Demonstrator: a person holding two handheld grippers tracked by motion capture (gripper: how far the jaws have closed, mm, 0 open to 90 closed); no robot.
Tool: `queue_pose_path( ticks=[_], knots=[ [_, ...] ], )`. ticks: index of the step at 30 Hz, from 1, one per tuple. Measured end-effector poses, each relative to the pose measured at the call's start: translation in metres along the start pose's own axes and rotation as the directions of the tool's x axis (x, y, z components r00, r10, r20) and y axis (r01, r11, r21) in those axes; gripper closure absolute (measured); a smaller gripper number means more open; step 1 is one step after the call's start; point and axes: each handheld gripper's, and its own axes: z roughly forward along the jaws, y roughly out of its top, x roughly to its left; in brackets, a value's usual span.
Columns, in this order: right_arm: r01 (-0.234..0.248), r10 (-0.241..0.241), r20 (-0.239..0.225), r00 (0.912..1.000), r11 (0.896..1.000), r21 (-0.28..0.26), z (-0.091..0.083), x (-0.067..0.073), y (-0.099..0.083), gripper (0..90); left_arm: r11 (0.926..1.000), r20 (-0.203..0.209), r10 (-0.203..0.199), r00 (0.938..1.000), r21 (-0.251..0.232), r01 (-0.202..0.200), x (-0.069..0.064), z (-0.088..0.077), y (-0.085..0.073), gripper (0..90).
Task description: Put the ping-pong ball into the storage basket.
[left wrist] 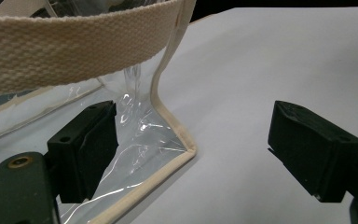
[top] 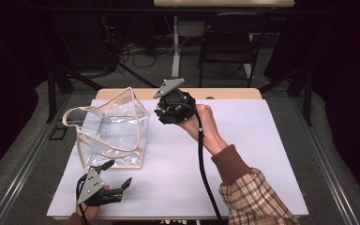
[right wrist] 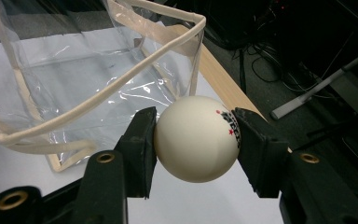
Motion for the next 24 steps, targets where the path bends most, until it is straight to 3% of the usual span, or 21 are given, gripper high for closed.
queue_pose_path(
  ticks=[24],
  knots=[
    [0.028,-0.028,-0.018,0.9994,1.0,-0.011,0.008,0.012,0.018,50.8,1.0,-0.002,0.0,1.0,0.004,0.0,0.0,0.0,0.0,15.8]
  ],
)
